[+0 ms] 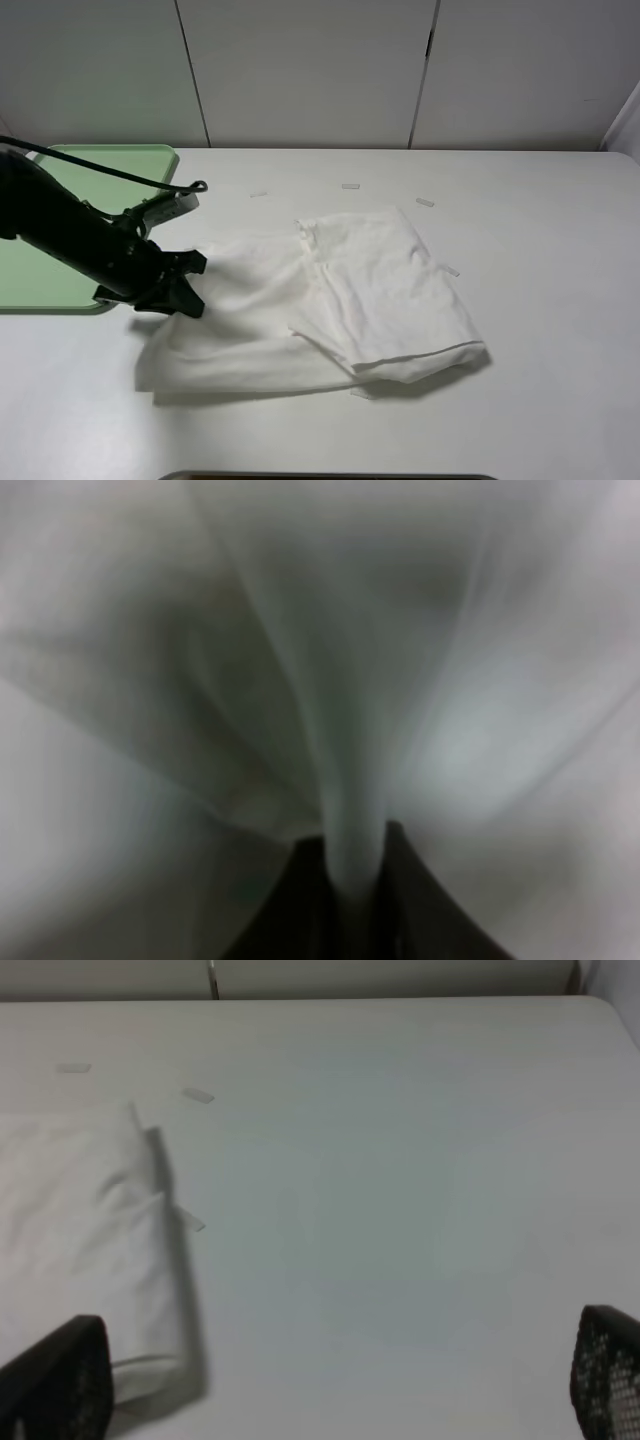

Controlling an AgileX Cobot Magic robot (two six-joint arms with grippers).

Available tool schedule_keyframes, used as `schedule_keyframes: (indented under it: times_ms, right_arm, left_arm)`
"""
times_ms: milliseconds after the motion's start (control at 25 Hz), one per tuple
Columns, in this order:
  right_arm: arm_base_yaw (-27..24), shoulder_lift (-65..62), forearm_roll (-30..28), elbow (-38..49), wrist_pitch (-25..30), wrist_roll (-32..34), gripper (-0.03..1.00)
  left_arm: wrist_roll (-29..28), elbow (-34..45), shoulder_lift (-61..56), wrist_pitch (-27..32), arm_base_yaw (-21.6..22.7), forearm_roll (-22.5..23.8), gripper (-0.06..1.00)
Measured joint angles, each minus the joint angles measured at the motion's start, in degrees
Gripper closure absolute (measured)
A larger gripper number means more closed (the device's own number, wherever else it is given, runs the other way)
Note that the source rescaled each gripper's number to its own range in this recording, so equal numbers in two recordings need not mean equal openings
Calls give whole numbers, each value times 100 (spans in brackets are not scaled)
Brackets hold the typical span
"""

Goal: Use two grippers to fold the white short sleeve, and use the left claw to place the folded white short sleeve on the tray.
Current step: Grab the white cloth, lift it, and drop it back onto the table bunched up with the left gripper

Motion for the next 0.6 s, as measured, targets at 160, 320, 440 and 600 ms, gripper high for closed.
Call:
schedule_keyframes:
  times_ms: [160,320,440,600]
  right_arm:
    - [0,0,0,0,0,0,-3]
    - [0,0,0,0,0,0,-3]
    - [0,0,0,0,0,0,-3]
    - [0,0,0,0,0,0,-3]
  left_arm:
    - [-1589,-312,-526,193,322,2108,94]
    - [-2501,-679,-949,590,481,3467,94]
    - [-2866,-991,-1266,1070,499,4249,94]
    - [-2940,-1213,-1528,1443,499,4535,94]
